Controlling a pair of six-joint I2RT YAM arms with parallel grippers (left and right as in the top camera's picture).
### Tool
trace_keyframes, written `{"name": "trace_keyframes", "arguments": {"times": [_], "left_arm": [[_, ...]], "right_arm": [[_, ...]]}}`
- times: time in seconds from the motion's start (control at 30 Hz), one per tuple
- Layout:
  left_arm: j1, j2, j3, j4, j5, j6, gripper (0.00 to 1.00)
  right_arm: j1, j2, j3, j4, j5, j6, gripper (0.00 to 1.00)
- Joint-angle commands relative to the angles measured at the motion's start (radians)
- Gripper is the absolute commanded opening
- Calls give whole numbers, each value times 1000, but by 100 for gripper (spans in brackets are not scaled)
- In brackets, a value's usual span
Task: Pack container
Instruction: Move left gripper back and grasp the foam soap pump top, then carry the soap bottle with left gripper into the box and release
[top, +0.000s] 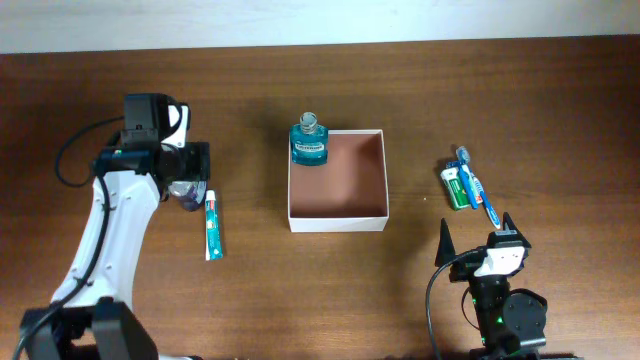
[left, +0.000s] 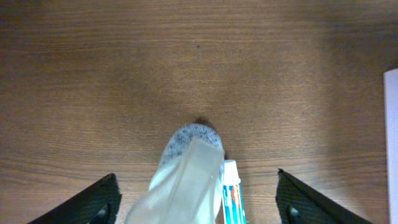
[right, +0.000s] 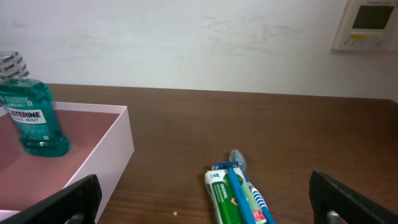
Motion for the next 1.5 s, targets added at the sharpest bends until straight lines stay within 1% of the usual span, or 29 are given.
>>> {"name": "trace_keyframes", "arguments": {"times": [0.0, 0.03, 0.07, 0.17, 0.4, 0.47, 0.6, 0.63, 0.97, 1.13, 1.27, 1.4, 1.47], "left_arm": [[11, 35, -10, 10, -8, 17, 76], [15, 39, -10, 13, -8, 16, 75], [23, 40, -10, 16, -8, 16, 70], [35, 40, -10, 18, -8, 16, 61], [44, 40, -10, 21, -4, 12, 58], [44, 40, -10, 25, -3, 12, 48], [45, 40, -10, 39, 16, 13, 33], [44, 40, -10, 42, 16, 13, 31], [44, 40, -9, 45, 19, 12, 28], [44, 22, 5, 53, 66, 12, 26], [43, -30, 36, 43, 126, 12, 26], [43, -124, 48, 48, 195, 12, 26], [43, -177, 48, 50, 216, -16, 26]], "right_arm": [[-8, -6, -5, -8, 5, 0, 99], [-8, -6, -5, -8, 5, 0, 99], [-8, -6, -5, -8, 5, 0, 98], [-8, -6, -5, -8, 5, 0, 99], [-8, -6, -5, -8, 5, 0, 99], [-8, -6, -5, -8, 5, 0, 98], [-8, -6, -5, -8, 5, 0, 99], [-8, -6, -5, -8, 5, 0, 99], [-8, -6, -5, -8, 5, 0, 99], [-8, -6, -5, -8, 5, 0, 99], [-8, -6, -5, -8, 5, 0, 99], [-8, -6, -5, -8, 5, 0, 99], [-8, -6, -5, -8, 5, 0, 99]]}}
